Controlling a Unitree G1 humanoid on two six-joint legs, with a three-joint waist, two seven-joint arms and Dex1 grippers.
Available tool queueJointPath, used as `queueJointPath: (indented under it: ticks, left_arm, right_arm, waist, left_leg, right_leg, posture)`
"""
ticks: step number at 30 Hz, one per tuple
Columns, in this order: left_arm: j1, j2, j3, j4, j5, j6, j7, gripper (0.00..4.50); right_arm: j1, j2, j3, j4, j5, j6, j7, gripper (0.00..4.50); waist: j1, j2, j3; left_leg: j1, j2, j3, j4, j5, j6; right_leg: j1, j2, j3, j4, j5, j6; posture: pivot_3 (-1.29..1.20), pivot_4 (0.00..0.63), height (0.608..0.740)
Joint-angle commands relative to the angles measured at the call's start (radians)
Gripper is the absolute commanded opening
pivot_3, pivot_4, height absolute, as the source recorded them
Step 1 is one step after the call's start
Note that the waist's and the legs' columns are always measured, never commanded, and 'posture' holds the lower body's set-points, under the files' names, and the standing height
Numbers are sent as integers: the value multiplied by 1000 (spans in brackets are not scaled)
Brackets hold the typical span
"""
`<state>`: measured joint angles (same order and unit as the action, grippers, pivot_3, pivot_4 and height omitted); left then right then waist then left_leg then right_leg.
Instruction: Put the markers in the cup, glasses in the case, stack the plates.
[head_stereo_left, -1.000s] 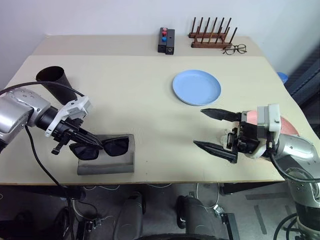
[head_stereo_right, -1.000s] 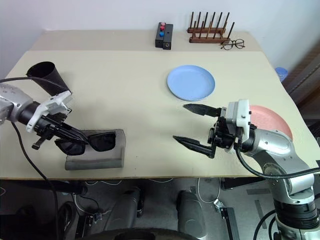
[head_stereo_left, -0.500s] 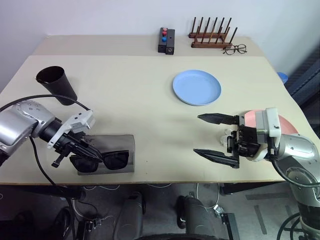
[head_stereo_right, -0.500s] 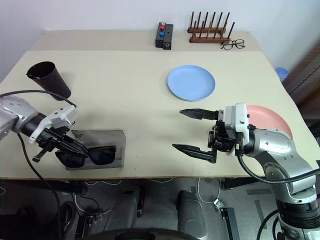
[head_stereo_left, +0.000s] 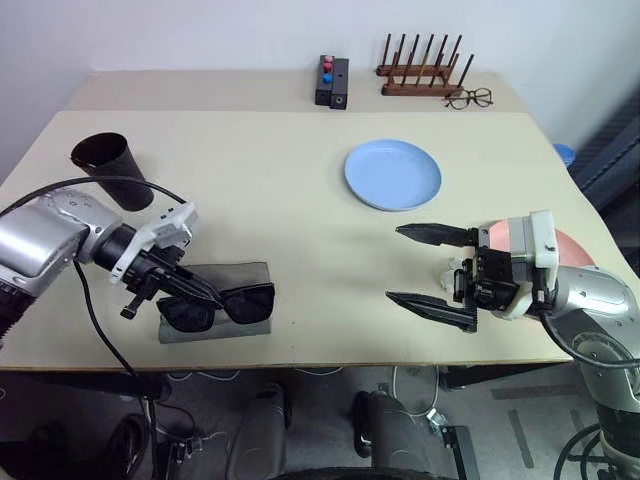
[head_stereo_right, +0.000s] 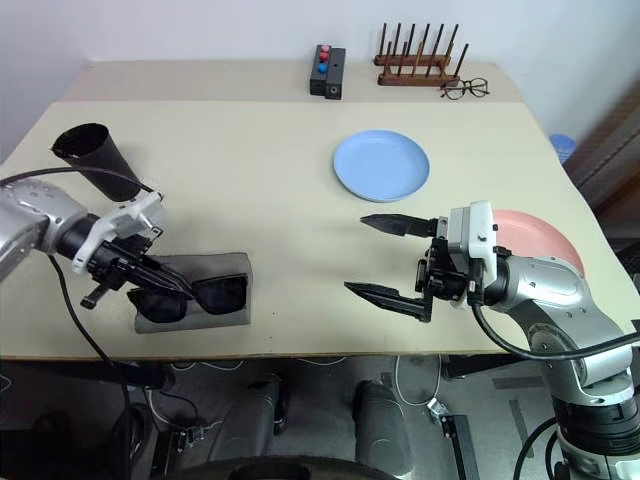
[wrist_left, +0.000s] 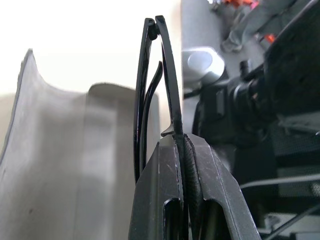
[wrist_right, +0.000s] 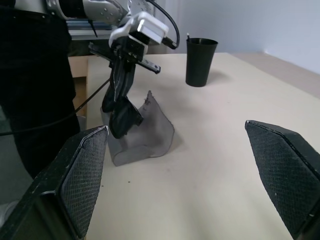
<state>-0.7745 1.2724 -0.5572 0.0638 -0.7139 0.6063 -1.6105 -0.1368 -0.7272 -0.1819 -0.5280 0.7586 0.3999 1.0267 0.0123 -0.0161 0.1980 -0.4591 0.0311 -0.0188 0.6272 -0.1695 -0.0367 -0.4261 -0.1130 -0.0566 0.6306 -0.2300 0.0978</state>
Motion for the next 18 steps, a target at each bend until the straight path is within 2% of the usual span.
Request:
queueJointPath:
  ticks: [1, 10, 18]
  left_arm:
    - [-23, 24, 17, 24, -1, -27, -4, 59]
    - [-12, -41, -11, 151, 124, -183, -4, 59]
    - [9, -140, -13, 267, 84, -297, -4, 59]
  right_arm:
    - [-17, -8, -15, -17, 6, -9, -6, 4500]
    - [-21, -8, -12, -12, 2, -7, -12, 4500]
    - [-20, -10, -14, -13, 2, -4, -20, 4500]
  waist:
    - [0, 0, 0]
    - [3, 0, 0]
    - [2, 0, 0]
  left_leg:
    - [0, 0, 0, 0, 0, 0]
    - [0, 0, 0, 0, 0, 0]
    - [0, 0, 0, 0, 0, 0]
  right_leg:
    - [0, 0, 0, 0, 0, 0]
    - [0, 0, 0, 0, 1, -1]
    - [0, 0, 0, 0, 1, -2]
  posture:
    - [0, 150, 740]
    - [0, 150, 740]
    - [0, 150, 740]
